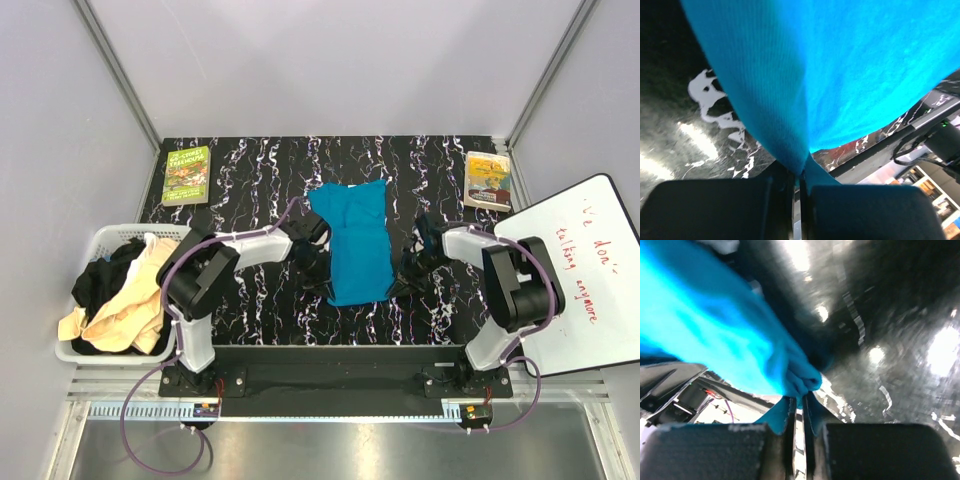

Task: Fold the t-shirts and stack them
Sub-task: Grab one side of the 2/3 rectangular tshirt with both arms, then fold the long partially folded tshirt into a neat square

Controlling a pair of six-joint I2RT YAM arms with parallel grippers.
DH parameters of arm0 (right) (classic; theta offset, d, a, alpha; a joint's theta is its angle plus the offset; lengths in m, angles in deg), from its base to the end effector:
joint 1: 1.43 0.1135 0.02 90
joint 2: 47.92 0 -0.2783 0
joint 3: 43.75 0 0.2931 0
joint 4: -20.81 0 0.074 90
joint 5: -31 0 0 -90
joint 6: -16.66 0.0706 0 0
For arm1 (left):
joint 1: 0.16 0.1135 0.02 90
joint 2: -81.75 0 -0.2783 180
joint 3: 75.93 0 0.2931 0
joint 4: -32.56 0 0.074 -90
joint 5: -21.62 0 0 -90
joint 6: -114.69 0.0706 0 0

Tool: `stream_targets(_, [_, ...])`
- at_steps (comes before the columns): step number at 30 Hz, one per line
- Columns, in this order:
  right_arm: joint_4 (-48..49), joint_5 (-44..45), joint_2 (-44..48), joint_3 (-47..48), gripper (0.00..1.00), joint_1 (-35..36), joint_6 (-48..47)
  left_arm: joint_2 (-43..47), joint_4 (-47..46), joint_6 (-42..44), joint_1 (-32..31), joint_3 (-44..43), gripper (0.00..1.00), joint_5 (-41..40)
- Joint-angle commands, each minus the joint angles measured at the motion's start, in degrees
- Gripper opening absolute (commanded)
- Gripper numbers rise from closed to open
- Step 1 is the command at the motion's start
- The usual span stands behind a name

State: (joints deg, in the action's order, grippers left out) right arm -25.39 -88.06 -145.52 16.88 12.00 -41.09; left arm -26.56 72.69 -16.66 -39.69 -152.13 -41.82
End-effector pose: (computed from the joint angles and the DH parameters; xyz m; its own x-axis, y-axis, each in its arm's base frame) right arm 0.2908 0.1047 0.0783 -0.9551 0.2515 0.1568 0.2961 0.8308 0.4713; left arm 0.2865 -0.2774 0.0913 -0.9970 0.0566 0.0523 0.0211 0.8532 -0.5212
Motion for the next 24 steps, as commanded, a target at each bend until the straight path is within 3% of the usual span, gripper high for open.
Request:
stream_targets(1, [-0.5,0.0,7.1,1.8,0.04,0.0,0.0,6.8,4.2,3.3,-0.1,0.0,0.0,-2.4])
stream_targets(6, [-6.2,-1.0,11.7,6.5,0.04,0.0,-1.7,11.2,9.1,5.0,-0.2,-1.6,0.0,-1.9])
stream_targets(11, [-6.4,0.0,12.9,12.4,0.04,0.0,-2.4,12.6,11.4,6.4,0.3,-9.0,0.0,-2.7])
stream_targets(24, [-6.9,2.7,-8.3,40.6,0.06,-1.8,-8.4,-1.3,12.1,7.0,11.0,-32.5,0.05,2.3])
